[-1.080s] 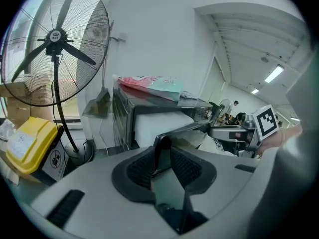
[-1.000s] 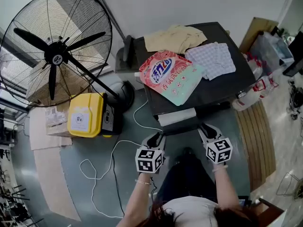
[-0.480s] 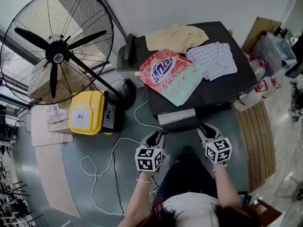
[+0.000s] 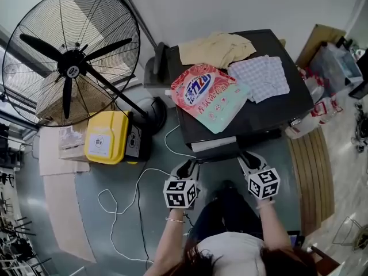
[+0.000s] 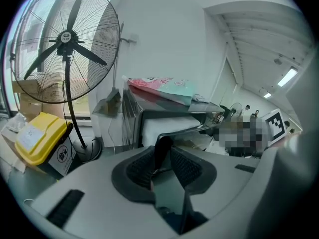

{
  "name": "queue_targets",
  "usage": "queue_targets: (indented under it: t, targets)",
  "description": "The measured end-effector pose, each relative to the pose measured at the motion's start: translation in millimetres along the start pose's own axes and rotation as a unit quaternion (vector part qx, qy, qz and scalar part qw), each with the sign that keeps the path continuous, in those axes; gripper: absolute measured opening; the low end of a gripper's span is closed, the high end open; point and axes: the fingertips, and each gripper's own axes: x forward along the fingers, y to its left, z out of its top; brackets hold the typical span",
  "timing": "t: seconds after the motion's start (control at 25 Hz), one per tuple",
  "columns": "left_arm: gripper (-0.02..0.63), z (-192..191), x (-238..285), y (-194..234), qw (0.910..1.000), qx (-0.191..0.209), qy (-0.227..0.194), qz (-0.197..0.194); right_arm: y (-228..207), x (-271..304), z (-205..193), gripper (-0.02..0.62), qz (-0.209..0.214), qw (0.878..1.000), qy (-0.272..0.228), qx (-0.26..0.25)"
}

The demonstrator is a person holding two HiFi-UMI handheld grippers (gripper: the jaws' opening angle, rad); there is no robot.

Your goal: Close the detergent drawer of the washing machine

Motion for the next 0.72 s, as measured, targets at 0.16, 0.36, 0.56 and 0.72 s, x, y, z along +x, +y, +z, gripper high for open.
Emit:
queue_targets:
  t: [0.16, 0.36, 0.56, 0.72]
  targets:
    - [0.110, 2.7, 1.9, 2.2, 1.0000, -0.002, -0.001, 0.004, -1.0, 3.0, 2.6, 0.115, 0.004, 1.000, -0.001, 0.001]
    - [0.110, 6.1, 5.0, 4.3, 1.0000, -0.003, -0.002, 0.009, -2.8, 7.2, 5.4, 0.117, 0.008, 1.000, -0.002, 0.003]
    - [0.110, 9.5, 6.6, 6.1, 0.9999, -0.005, -0.005, 0.013, -3.2, 10.1, 9.0, 0.117, 0.013, 1.000, -0.004, 0.005]
    - [0.110, 11.6, 7.9, 7.3, 0.9998, -0.009, -0.008, 0.018, -4.3, 11.9, 10.6, 0.118, 0.014, 1.000, -0.008, 0.008]
